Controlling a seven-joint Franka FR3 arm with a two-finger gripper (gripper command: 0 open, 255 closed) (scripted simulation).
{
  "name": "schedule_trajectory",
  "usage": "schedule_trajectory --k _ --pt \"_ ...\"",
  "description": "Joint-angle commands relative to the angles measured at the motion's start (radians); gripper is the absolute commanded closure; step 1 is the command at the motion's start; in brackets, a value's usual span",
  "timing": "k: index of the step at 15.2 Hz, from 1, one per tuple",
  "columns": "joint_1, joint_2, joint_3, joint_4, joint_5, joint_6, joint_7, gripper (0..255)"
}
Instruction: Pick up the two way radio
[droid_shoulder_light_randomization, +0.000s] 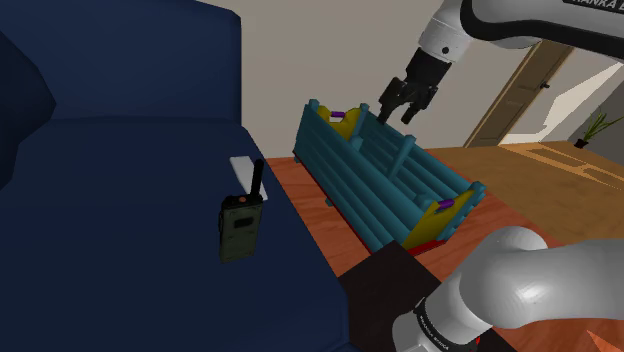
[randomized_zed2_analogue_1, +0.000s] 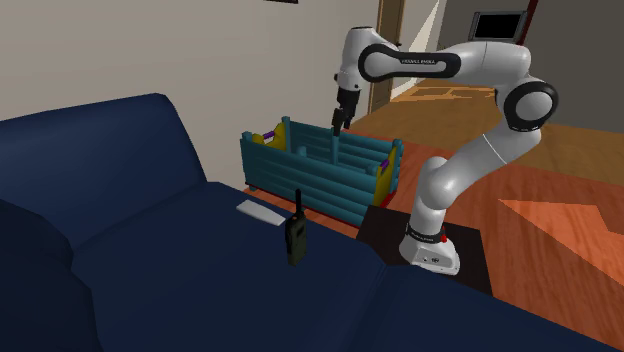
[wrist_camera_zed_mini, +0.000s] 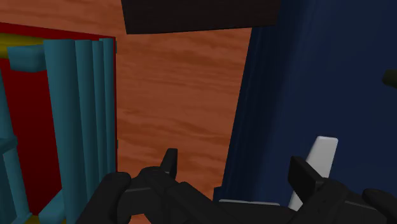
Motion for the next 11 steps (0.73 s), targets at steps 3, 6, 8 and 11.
schedule_trajectory --k 3,6,8,11 --pt "-0.013 -0.045 0.053 -0.048 0.027 -0.005 0.111 0" --pt "-0.028 -0.1 0.137 -0.105 0.08 -0.013 0.28 0" --pt "-0.036 -0.125 0.197 -0.131 0.12 -0.017 0.393 0" --pt "-0.045 -0.145 0.289 -0.155 0.187 -0.019 0.566 0"
